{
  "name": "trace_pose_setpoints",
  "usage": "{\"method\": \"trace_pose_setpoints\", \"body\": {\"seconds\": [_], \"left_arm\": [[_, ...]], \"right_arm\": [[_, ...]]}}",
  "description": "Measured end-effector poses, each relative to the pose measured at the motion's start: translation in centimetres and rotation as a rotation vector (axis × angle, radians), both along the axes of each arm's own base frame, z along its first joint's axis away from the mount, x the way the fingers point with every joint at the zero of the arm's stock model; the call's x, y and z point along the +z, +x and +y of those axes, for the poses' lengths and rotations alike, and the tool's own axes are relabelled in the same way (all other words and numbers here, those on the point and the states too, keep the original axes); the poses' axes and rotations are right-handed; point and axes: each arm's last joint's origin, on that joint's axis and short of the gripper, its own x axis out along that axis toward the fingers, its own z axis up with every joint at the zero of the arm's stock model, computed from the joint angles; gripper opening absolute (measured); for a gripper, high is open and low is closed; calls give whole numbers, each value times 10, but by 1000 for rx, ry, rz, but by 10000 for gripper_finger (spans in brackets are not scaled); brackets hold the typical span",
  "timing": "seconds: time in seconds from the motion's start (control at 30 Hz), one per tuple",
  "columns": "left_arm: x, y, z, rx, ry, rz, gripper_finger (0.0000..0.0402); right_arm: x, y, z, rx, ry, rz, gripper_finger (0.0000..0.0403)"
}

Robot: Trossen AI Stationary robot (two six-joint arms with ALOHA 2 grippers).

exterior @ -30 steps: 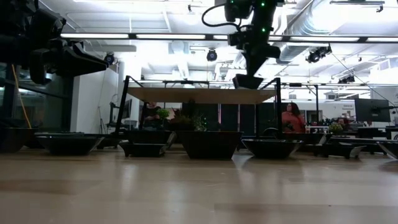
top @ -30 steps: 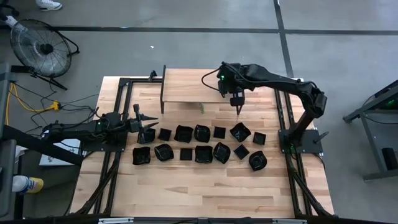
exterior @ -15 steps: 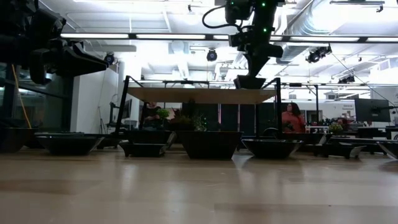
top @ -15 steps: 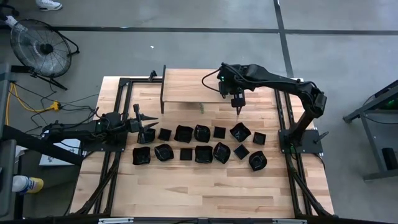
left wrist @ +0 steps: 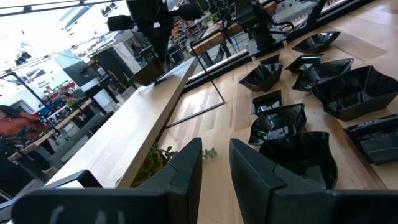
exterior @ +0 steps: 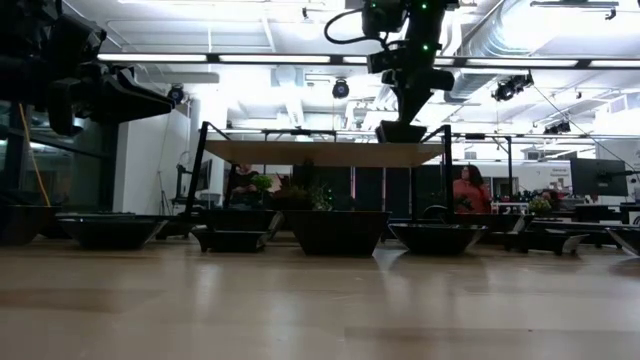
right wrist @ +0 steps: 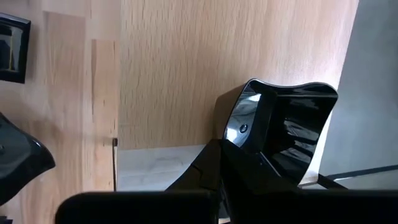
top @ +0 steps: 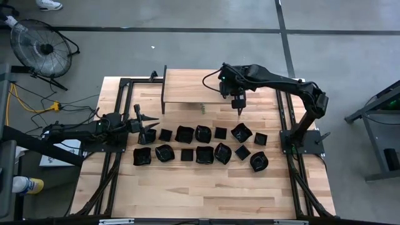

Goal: Pick & Place Mini shaped plates
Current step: Put the distorted square plate on the shelf

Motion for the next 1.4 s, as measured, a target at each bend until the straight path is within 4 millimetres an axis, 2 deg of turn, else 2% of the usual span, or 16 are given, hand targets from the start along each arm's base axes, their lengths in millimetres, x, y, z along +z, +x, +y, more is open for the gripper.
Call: {"method": "trace_pose_setpoints", "body": {"seconds": [1.4], "left_arm": [[0,0,0,-4,0,0,78]], "right_arm": [[-2,-3,2,1,55,13,1]]}}
